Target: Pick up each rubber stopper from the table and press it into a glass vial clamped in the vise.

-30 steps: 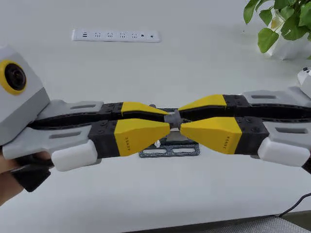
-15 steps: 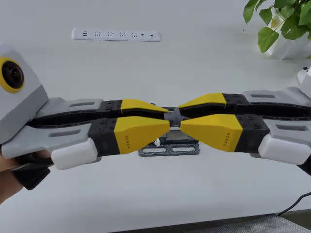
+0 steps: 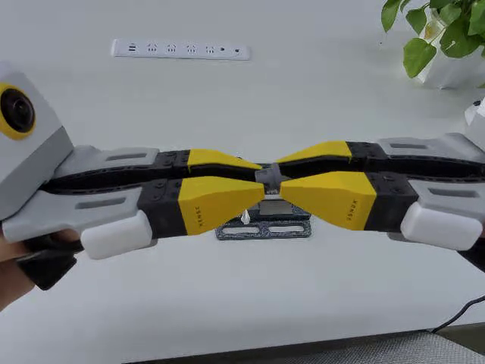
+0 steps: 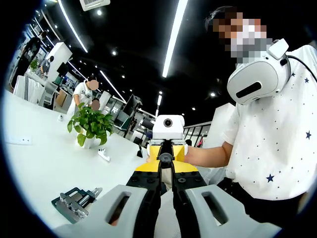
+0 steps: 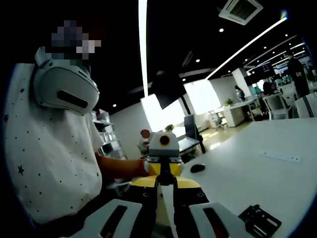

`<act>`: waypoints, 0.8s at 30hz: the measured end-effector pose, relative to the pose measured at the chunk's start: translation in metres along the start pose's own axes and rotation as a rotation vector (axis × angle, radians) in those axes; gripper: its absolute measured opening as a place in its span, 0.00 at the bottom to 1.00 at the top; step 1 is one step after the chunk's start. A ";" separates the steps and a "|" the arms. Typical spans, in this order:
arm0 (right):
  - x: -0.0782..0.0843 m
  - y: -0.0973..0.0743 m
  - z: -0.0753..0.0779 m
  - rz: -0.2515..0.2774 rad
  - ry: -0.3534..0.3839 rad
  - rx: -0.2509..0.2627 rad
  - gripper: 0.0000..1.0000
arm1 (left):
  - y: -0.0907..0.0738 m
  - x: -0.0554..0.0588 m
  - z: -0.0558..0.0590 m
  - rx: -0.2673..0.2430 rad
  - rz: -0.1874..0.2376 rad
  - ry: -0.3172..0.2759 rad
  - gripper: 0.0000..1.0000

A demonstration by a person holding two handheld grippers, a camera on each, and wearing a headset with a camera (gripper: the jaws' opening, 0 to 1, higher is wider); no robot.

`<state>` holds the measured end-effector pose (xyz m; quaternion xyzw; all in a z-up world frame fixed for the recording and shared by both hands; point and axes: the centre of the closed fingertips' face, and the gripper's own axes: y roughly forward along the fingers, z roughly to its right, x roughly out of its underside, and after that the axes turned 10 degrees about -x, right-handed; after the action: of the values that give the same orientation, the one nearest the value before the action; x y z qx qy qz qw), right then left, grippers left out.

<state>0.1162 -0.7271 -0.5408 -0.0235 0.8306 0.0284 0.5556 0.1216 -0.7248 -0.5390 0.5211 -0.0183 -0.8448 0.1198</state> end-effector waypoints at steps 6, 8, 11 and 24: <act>0.003 0.003 -0.001 -0.031 -0.024 0.012 0.06 | -0.002 0.003 -0.003 -0.006 -0.011 0.003 0.04; 0.004 0.004 -0.001 -0.032 -0.022 0.013 0.06 | -0.002 0.004 -0.003 -0.007 -0.011 0.005 0.04; 0.005 0.005 -0.001 -0.034 -0.017 0.015 0.06 | -0.002 0.005 -0.003 -0.010 -0.013 0.009 0.04; 0.014 0.005 0.007 -0.072 0.007 0.031 0.05 | -0.006 0.013 -0.009 -0.050 -0.025 0.045 0.04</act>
<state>0.1171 -0.7216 -0.5565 -0.0450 0.8315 -0.0047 0.5536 0.1229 -0.7206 -0.5550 0.5371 0.0121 -0.8345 0.1229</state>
